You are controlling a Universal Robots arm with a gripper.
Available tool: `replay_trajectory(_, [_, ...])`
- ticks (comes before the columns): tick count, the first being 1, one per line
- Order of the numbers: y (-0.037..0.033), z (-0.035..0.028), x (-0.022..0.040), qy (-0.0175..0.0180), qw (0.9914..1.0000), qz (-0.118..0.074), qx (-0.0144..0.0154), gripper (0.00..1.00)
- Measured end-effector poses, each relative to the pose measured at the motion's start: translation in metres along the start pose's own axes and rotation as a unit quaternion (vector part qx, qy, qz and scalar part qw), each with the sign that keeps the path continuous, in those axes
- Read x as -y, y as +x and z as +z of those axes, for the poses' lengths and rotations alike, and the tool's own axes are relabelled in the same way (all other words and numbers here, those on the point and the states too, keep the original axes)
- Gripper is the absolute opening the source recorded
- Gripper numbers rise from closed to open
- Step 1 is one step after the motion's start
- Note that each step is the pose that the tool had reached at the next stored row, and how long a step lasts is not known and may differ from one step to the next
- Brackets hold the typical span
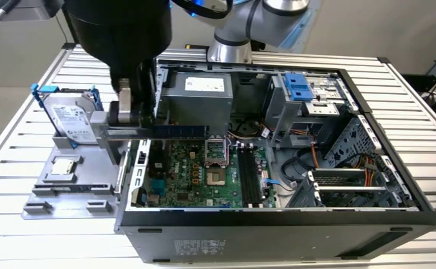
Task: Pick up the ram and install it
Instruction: 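Pick up the ram and move it above insertion slot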
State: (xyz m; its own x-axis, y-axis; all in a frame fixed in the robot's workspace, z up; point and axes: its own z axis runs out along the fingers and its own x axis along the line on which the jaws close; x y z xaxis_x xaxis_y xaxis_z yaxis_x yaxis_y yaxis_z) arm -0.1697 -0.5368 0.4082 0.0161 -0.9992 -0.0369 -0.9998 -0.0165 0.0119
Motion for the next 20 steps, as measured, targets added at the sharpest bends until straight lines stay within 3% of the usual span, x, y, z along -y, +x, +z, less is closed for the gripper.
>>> replay_trajectory(12, [0.0006,-0.0006,0.0492,0.0000,1.00000,0.000,0.0000,0.00])
replay_trajectory(20, [-0.0004,-0.0007,0.0673,0.0000,1.00000,0.000,0.0001,0.00])
